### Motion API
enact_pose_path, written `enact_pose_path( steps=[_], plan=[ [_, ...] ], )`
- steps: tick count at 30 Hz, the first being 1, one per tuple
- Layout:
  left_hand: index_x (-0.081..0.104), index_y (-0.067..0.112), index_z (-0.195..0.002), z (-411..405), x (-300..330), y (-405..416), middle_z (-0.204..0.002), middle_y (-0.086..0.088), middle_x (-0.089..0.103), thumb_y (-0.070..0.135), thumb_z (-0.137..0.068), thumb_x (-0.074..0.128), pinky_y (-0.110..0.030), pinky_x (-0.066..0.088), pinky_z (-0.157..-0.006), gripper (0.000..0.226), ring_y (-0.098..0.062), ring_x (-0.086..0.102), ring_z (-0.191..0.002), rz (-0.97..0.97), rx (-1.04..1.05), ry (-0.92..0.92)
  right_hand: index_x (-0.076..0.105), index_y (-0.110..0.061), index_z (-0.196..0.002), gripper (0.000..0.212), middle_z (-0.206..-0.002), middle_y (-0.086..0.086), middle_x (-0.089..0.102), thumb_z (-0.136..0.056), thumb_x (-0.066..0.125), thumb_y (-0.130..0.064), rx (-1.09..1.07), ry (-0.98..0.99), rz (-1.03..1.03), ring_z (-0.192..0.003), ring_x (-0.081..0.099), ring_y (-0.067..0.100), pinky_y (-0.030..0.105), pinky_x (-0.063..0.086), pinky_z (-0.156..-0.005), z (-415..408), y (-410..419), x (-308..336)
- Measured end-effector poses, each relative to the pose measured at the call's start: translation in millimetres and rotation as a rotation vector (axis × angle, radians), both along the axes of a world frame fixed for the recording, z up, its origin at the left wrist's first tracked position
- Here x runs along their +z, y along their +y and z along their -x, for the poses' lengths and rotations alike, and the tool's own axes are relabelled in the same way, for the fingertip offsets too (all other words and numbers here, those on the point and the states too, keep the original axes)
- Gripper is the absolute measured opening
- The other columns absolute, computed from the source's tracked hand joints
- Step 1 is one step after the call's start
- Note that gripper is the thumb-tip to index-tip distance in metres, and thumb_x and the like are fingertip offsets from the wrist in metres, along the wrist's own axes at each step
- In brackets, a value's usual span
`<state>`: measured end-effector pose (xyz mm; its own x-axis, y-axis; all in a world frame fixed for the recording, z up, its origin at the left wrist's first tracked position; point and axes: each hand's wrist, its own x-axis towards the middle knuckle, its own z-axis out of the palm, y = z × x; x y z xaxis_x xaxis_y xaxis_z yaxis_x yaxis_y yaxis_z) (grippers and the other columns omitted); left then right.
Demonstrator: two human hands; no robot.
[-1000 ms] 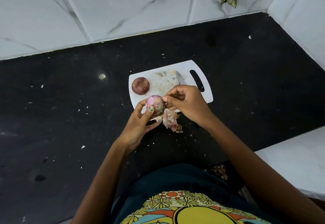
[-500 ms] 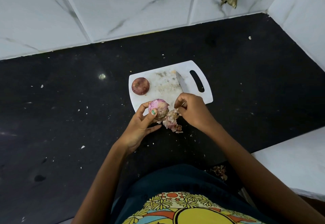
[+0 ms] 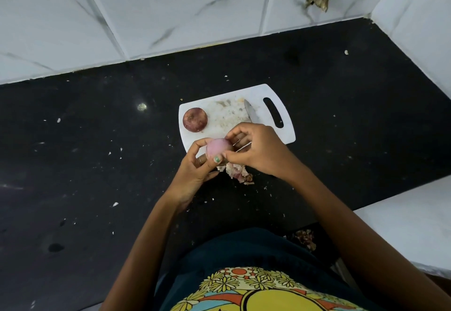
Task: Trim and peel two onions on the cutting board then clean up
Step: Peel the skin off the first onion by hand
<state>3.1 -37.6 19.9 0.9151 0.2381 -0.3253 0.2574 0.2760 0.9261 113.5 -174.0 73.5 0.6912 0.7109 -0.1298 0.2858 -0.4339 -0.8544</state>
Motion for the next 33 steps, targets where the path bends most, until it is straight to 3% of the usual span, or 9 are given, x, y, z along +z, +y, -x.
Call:
enact_pose_path(
  steps=[9,15,20,24,28,33],
  plan=[
    [0.053,0.033,-0.112,0.8,-1.9,-0.5,-0.101,0.002,0.073,0.032,-0.076,0.066,-0.026,0.055,-0.086,0.038,-0.012,0.068,-0.097,-0.029,-0.024,-0.005,0.071,-0.011,-0.088,0.018,-0.078,-0.002,0.072,-0.072,0.079,-0.014,0.019,0.033,-0.010,-0.070,0.069,0.008,0.020,0.057,-0.067,-5.9,-2.2,0.9],
    [0.053,0.031,-0.113,0.8,-2.5,0.2,-0.101,0.001,0.072,0.033,-0.074,0.066,-0.031,0.054,-0.090,0.041,-0.014,0.067,-0.099,-0.006,-0.032,-0.005,0.072,-0.012,-0.084,0.012,-0.075,-0.008,0.070,-0.079,0.068,-0.002,-0.044,0.036,-0.055,-0.070,0.068,0.005,0.019,0.056,-0.068,-10.9,-4.8,-4.6],
    [0.053,0.030,-0.109,-0.4,-1.9,-0.6,-0.092,0.004,0.074,0.027,-0.072,0.069,-0.025,0.056,-0.083,0.041,-0.009,0.069,-0.091,0.020,0.022,-0.015,0.069,-0.013,-0.090,0.007,-0.082,-0.003,0.071,-0.089,0.067,-0.019,-0.057,0.123,-0.102,-0.077,0.071,0.014,0.030,0.059,-0.071,-6.8,-3.9,-6.5],
    [0.054,0.025,-0.109,-0.2,-1.6,-2.4,-0.088,0.000,0.075,0.019,-0.069,0.072,-0.021,0.055,-0.074,0.045,-0.011,0.071,-0.087,0.062,0.085,-0.028,0.066,-0.012,-0.095,0.020,-0.095,-0.007,0.069,-0.079,0.077,-0.018,-0.016,0.006,-0.085,-0.084,0.069,0.007,0.032,0.059,-0.072,1.2,-2.6,-8.6],
    [0.058,0.021,-0.112,-1.6,-0.1,-5.0,-0.090,0.001,0.075,0.016,-0.067,0.075,-0.022,0.055,-0.076,0.049,-0.014,0.070,-0.089,0.066,0.124,-0.051,0.066,-0.011,-0.093,0.012,-0.099,-0.003,0.067,-0.083,0.072,-0.012,-0.031,-0.082,-0.117,-0.095,0.065,0.012,0.043,0.055,-0.081,4.2,3.8,-16.3],
    [0.064,0.022,-0.110,-2.4,1.5,-6.7,-0.092,0.004,0.075,0.019,-0.067,0.073,-0.023,0.056,-0.080,0.044,-0.014,0.070,-0.093,0.102,0.136,-0.053,0.065,-0.007,-0.096,0.008,-0.096,0.000,0.064,-0.088,0.066,-0.008,-0.035,-0.152,-0.120,-0.091,0.062,0.013,0.036,0.054,-0.082,5.2,7.7,-21.8]
  ],
)
